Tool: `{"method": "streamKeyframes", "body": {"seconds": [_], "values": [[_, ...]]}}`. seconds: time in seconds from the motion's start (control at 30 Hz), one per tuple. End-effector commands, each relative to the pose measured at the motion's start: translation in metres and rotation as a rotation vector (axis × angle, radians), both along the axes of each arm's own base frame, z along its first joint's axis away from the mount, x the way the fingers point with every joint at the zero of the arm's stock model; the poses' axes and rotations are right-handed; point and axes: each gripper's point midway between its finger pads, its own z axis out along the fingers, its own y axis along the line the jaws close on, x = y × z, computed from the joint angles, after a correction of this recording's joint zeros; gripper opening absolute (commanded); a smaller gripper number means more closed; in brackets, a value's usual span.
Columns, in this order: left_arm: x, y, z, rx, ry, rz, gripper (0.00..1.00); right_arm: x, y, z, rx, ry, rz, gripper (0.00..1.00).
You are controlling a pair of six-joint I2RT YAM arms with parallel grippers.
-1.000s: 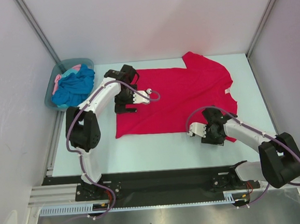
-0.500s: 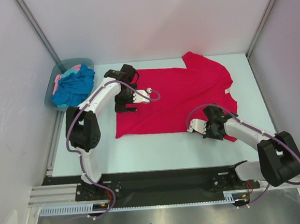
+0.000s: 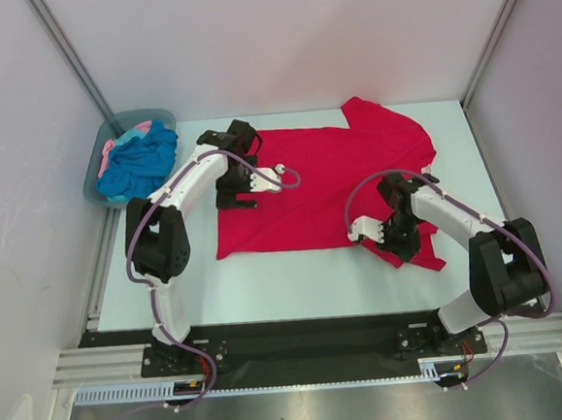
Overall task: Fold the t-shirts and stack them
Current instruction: Flatten the tshirt out
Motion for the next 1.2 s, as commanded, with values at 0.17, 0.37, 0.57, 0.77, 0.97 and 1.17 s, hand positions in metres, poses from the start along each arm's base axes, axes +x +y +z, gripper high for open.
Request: {"method": "streamKeyframes", "body": {"seconds": [0.17, 0.37, 0.57, 0.77, 0.97, 1.17], "values": [[0.011, 0.002, 0.014, -0.003, -0.042, -0.016, 1.0, -0.044, 0.007, 0.0, 0.031, 0.162, 0.149, 0.0], [0.011, 0.003, 0.012, 0.003, -0.039, -0.02, 1.0, -0.045, 0.012, -0.01, 0.005, 0.145, 0.221, 0.0], [0.014, 0.002, 0.015, 0.004, -0.048, -0.025, 1.0, -0.042, 0.016, -0.015, -0.006, 0.164, 0.218, 0.0], [0.012, 0.003, 0.017, 0.001, -0.047, -0.025, 1.0, -0.053, 0.006, -0.022, -0.058, 0.187, 0.248, 0.0], [0.01, 0.002, 0.016, -0.003, -0.044, -0.027, 1.0, -0.065, 0.0, -0.026, -0.094, 0.22, 0.263, 0.0], [0.009, 0.004, 0.019, -0.003, -0.049, -0.025, 1.0, -0.069, -0.002, -0.029, -0.114, 0.225, 0.268, 0.0]]}}
